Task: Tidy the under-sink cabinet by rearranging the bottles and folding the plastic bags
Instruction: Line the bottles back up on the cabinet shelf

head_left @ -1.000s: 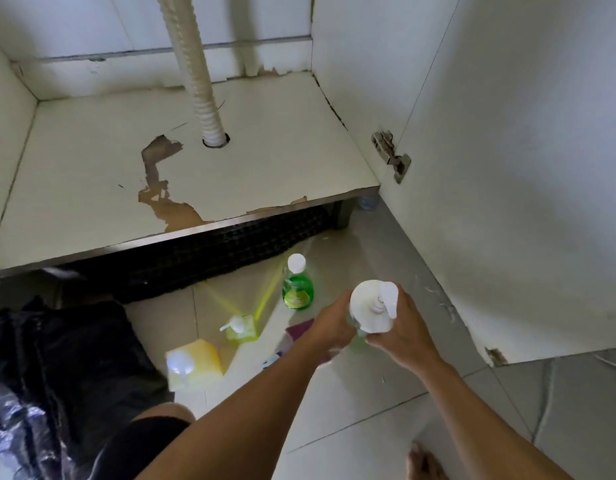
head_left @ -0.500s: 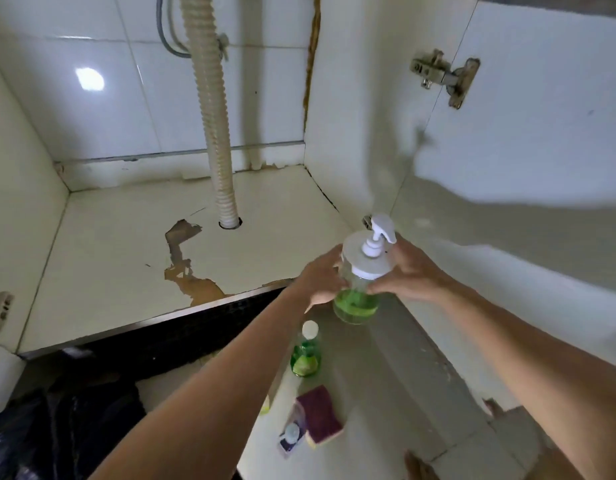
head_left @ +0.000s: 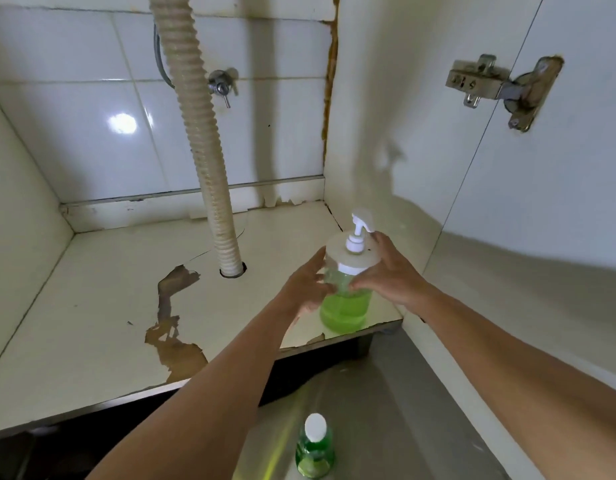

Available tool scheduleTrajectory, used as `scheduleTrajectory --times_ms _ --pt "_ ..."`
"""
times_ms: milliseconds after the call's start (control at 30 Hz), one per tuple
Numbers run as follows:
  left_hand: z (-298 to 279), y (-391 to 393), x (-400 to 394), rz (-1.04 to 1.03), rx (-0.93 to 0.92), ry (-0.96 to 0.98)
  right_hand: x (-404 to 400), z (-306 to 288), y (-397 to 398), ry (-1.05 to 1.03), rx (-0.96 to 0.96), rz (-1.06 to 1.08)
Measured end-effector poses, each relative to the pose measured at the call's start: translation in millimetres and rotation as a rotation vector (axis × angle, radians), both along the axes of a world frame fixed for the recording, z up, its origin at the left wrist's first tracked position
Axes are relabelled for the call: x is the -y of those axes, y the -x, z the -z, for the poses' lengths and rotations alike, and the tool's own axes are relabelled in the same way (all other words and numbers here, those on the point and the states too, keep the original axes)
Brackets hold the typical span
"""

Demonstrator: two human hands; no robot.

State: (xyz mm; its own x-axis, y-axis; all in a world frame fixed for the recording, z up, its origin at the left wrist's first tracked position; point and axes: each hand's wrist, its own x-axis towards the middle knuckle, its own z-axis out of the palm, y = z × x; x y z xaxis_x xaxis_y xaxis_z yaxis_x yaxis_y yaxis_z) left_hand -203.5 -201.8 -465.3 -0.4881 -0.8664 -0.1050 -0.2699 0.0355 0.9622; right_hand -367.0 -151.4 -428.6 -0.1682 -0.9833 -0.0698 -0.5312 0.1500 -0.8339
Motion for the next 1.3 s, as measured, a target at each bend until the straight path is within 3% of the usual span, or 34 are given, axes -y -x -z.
scheduleTrajectory --times_ms 100,333,733,1033,1200,1300 --pt "21 -1 -7 -0.051 0.022 0.024 -9 21 -6 0.073 0.034 0.053" --pt "62 9 -11 -0.097 0.294 0.179 -3 57 -9 0.085 0.066 0.083" --pt "58 48 79 -0.158 0.387 0.203 88 61 16 0.075 0.011 0.166" --pt "44 58 99 -0.108 0.45 0.111 124 70 35 -0.01 0.013 0.209" --pt "33 27 62 -0.102 0.527 0.189 80 62 26 -0.077 -0.098 0.256" --pt "26 -2 21 -0.155 0.467 0.286 30 53 14 0.029 -0.191 0.232"
